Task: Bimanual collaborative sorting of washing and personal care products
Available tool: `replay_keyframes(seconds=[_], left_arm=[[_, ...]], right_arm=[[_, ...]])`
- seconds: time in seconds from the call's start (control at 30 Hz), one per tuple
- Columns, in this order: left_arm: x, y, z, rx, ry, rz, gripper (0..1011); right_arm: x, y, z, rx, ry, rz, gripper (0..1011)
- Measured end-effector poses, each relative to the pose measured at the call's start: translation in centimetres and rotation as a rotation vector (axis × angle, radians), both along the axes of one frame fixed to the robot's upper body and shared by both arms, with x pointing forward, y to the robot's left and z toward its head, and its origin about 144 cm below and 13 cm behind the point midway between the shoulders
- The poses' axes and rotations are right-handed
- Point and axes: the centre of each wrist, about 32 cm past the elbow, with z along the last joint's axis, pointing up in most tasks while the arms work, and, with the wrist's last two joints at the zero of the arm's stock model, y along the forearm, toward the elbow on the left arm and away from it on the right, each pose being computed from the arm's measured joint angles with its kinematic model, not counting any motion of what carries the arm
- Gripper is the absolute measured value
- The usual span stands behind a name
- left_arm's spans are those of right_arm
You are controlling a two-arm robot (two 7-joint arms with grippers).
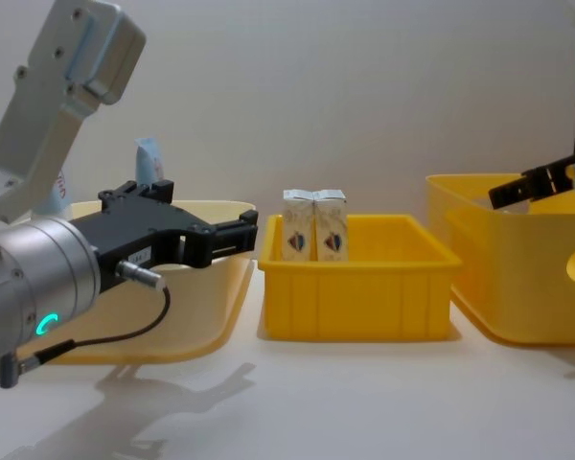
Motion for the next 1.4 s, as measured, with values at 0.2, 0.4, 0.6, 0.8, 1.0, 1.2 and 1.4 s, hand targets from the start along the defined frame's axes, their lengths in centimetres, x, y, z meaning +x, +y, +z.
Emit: replay_keyframes(seconds=[0.2,0.4,0.6,0.8,1.0,1.2,1.4], left_arm=[[0.0,0.0,0.0,0.0,0.0,0.0,1003],[0.0,0.0,0.0,0.0,0.0,0.0,1003],[0.0,0.0,0.0,0.0,0.0,0.0,1003],[0.0,0.0,0.0,0.0,0.0,0.0,1003],[0.0,0.0,0.0,0.0,-0.001,0.001,1003],[-0.1,0.1,0.3,0.002,-0.014,0.025,1003],[-0.2,0.0,0.8,0.003,-0.036,0.078,1003]], right_arm=[[0.0,-0.1,0.0,0.001,0.005,0.004,992],[-0.5,-0.3,0.4,0.004,-0.022,0.006,1001],[-1.6,-0.7,1.2,0.004,-0.092,-0.003,1001],[-2.8,-1.1,2.1,0.005,-0.169,-0.015,1001],[-3.9,-1.6,3.0,0.006,-0.247,-0.028,1001],[-5.2,-2.1,3.9,0.007,-0.339,-0.044,1001],[-6.6,-2.6,5.0,0.008,-0.435,-0.062,1001]])
